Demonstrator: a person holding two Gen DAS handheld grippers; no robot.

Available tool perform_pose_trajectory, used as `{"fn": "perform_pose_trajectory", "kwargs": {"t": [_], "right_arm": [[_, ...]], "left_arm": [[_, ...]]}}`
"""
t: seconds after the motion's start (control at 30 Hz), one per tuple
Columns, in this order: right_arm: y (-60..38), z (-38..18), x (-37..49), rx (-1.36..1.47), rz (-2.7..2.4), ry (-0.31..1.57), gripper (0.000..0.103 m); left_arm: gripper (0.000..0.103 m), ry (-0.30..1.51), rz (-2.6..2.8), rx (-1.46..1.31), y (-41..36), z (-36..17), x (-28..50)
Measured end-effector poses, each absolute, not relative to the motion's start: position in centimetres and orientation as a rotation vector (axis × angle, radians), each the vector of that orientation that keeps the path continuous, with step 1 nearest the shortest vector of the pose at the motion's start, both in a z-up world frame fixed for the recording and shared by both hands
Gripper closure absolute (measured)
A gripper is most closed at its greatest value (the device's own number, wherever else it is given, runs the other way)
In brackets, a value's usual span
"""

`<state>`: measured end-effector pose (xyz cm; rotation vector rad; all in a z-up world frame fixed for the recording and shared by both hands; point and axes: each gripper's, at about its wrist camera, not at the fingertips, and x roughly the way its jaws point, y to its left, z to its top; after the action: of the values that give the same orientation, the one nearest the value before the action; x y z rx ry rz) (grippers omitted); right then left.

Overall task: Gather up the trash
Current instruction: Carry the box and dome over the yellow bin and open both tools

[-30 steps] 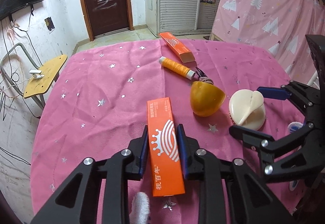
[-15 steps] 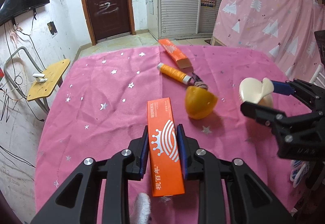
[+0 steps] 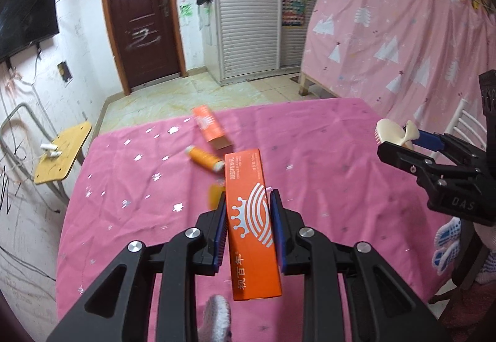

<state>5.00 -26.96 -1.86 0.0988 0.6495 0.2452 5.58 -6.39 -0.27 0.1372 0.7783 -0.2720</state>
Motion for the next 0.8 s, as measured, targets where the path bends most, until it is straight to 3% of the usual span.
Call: {"fn": "perform_pose_trajectory", "kwargs": {"t": [0.8], "right_arm": [[-47.2,-3.1,-3.1,0.331,-0.105,0.519,0.025]], "left_arm": [[0.085,0.726,-0.569,0.285,-27.1,1.6,2.6]]}}
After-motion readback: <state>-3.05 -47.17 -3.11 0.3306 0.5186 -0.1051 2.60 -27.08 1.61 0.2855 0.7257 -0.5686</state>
